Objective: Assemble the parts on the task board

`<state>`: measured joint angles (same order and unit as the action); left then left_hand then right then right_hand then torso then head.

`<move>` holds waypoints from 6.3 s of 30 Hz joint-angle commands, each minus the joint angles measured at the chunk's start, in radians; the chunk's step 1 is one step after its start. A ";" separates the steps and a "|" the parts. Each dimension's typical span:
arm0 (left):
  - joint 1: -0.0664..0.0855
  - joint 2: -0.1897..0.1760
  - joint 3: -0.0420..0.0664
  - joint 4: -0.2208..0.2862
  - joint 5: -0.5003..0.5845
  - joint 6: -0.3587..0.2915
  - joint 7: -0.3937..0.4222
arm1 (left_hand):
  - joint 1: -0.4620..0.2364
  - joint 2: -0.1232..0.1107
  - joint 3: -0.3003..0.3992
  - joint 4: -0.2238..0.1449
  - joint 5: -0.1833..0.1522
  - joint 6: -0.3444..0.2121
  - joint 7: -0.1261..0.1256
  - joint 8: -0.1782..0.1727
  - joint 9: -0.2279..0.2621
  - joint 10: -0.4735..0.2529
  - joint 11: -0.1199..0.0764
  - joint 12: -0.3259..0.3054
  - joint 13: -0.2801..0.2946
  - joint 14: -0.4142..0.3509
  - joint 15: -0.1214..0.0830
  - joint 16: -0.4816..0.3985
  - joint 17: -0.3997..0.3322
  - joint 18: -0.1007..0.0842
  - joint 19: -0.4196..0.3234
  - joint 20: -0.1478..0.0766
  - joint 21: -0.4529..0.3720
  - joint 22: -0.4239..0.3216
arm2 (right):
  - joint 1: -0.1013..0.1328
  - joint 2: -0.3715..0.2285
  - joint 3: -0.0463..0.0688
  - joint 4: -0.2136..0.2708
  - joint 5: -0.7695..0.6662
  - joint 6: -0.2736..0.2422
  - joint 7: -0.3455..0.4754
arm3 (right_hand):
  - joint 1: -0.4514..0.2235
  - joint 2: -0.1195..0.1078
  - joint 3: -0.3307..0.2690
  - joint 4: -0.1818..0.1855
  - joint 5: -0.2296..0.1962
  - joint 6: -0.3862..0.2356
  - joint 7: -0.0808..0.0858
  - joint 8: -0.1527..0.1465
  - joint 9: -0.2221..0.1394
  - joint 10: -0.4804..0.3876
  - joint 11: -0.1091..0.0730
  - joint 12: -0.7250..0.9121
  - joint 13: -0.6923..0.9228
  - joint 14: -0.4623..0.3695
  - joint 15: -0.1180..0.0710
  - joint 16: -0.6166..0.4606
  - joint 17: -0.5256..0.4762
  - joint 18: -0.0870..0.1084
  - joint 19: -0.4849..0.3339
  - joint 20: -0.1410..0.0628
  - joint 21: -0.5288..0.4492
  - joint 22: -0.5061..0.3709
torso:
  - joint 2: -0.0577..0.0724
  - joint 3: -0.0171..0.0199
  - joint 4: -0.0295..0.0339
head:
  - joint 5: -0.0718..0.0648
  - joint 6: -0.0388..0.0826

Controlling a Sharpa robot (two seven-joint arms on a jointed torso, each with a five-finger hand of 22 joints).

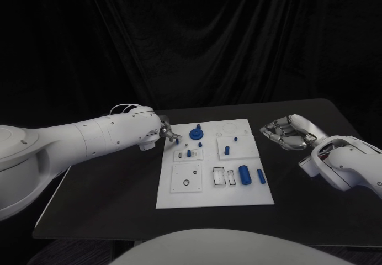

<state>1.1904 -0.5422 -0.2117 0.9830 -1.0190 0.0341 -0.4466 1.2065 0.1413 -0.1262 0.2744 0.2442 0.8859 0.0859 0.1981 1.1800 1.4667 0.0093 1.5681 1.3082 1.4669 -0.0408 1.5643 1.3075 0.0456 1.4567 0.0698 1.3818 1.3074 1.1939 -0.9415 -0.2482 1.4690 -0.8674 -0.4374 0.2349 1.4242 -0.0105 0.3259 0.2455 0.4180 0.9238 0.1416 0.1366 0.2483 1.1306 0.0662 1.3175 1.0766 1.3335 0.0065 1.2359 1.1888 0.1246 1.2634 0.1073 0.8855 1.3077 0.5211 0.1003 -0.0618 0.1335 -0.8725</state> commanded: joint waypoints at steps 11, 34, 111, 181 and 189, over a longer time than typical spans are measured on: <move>-0.010 0.014 0.001 -0.019 0.001 -0.037 0.058 | 0.018 0.001 0.014 0.002 0.014 -0.010 0.002 -0.019 -0.011 0.104 0.010 0.003 0.263 0.104 0.009 0.006 0.263 0.007 -0.010 0.009 -0.017 0.193 | -0.002 0.004 0.001 -0.004 0.000 0.021 -0.031 | 0.011 0.003 0.006 -0.006 0.006 0.000 0.002 0.005 0.001 0.000 0.000 -0.002 0.002 -0.002 -0.003 0.003 0.002 0.006 -0.004 0.004 -0.005 0.089 | -0.001 -0.0002 -0.0002 | -0.005 0.000; -0.034 0.050 0.001 -0.078 0.001 -0.040 0.064 | 0.022 0.004 0.020 0.002 0.018 -0.010 0.003 -0.026 -0.016 0.104 0.012 0.003 0.263 0.104 0.010 0.006 0.263 0.008 -0.014 0.010 -0.023 0.191 | -0.002 0.004 0.001 -0.005 0.000 0.040 -0.047 | 0.018 0.004 0.012 -0.014 0.011 0.001 0.002 0.006 0.001 0.001 0.000 -0.001 0.003 -0.001 -0.004 0.005 0.003 0.006 -0.003 0.003 -0.006 0.089 | -0.001 0.0000 0.0006 | -0.010 0.000; -0.041 -0.060 0.001 0.090 0.050 -0.189 0.080 | 0.044 -0.152 0.420 -0.045 0.252 0.038 -0.028 0.033 0.070 0.104 -0.016 0.003 0.263 0.104 -0.013 0.006 0.263 0.006 -0.008 -0.010 -0.015 0.195 | -0.005 0.007 0.001 -0.018 0.000 0.074 -0.097 | 0.038 0.013 0.032 -0.037 0.023 0.002 0.003 0.008 0.003 -0.006 0.000 -0.006 -0.004 -0.003 -0.004 0.003 -0.001 0.009 -0.009 0.002 -0.023 0.086 | -0.002 0.0007 0.0011 | -0.009 0.000; -0.099 -0.183 0.001 0.321 0.059 -0.293 0.099 | 0.032 -0.163 0.442 -0.043 0.247 0.034 -0.029 0.031 0.069 0.104 -0.017 0.003 0.263 0.104 -0.015 0.006 0.263 0.009 -0.013 -0.012 -0.026 0.191 | -0.008 -0.004 0.001 -0.011 0.000 0.073 -0.102 | 0.037 0.013 0.035 -0.041 0.024 0.002 0.004 0.009 0.004 -0.005 0.002 -0.005 -0.003 -0.004 -0.003 0.003 -0.001 0.009 -0.009 0.003 -0.025 0.086 | -0.001 0.0000 -0.0001 | -0.009 0.000; -0.100 -0.187 0.001 0.329 0.059 -0.289 0.097 | 0.032 -0.163 0.442 -0.043 0.247 0.034 -0.029 0.031 0.069 0.104 -0.017 0.003 0.263 0.104 -0.015 0.006 0.263 0.009 -0.013 -0.012 -0.026 0.191 | -0.008 -0.001 0.001 -0.013 0.000 0.076 -0.104 | 0.037 0.013 0.035 -0.041 0.024 0.002 0.004 0.009 0.004 -0.005 0.002 -0.005 -0.003 -0.004 -0.003 0.003 -0.001 0.009 -0.009 0.003 -0.025 0.086 | -0.001 0.0000 -0.0001 | -0.007 0.000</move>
<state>1.0928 -0.7293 -0.2112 1.3081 -0.9669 -0.2565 -0.3599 1.2417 -0.0127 0.3110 0.2316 0.4957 0.9236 0.0630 0.2282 1.2491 1.4653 -0.0025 1.5712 1.3078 1.4669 -0.0482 1.5643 1.3073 0.0456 1.4440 0.0605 1.3612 1.3075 1.1883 -0.9431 -0.2482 1.4556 -0.8674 -0.3689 0.1460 1.4515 0.0014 0.3603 0.2110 0.4372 0.9238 0.1416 0.1403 0.2502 1.1307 0.0662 1.3176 1.0735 1.3335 0.0065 1.2359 1.1870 0.1247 1.2598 0.1109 0.8655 1.3074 0.5205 0.1002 -0.0620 0.1265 -0.8725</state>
